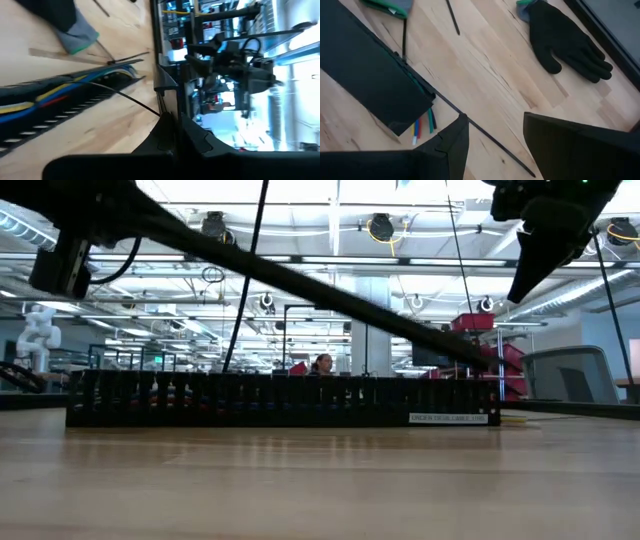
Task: Ziptie cables
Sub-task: Insert the black cover of the black cable duct
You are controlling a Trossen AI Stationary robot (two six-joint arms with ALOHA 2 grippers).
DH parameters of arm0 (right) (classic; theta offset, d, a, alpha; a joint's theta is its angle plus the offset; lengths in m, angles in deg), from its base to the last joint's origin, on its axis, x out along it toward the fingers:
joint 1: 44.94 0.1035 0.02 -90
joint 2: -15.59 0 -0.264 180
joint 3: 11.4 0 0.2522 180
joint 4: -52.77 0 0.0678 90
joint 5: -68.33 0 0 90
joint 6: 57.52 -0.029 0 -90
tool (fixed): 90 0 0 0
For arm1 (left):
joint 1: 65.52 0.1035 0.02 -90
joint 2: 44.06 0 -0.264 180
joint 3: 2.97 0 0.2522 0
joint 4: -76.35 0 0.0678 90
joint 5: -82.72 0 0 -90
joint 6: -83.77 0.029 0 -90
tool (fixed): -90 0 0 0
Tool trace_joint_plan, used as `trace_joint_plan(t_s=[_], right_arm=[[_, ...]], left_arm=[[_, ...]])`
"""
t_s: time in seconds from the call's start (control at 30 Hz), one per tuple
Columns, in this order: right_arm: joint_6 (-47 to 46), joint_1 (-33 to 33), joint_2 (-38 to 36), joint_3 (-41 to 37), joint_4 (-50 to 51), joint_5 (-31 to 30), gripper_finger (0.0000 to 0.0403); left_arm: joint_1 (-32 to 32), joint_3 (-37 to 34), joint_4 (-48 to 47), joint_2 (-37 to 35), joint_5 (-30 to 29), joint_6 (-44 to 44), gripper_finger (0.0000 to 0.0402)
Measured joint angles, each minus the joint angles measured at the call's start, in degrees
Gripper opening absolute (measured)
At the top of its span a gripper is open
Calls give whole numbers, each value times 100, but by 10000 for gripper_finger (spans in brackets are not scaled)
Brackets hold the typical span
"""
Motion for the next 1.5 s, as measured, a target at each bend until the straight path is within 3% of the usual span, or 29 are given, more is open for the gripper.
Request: trace_joint_plan(t_s=[0.17, 0.37, 0.63, 1.07, 1.5], right_arm=[[57, 0, 0, 0, 27, -32, 176], [102, -2, 0, 0, 31, -44, 176], [282, -2, 0, 0, 51, -76, 176], [561, -275, 0, 0, 79, -83, 176], [604, -376, 0, 0, 60, -48, 176]], left_arm=[[0, 4, 344, 0, -362, 278, 7], [-192, 36, 313, 77, -561, -199, 7], [-772, 144, 313, 484, -1834, -900, 7], [-763, 179, 319, 1306, -1253, -1820, 7], [-741, 179, -105, 1391, -1225, -2148, 7]])
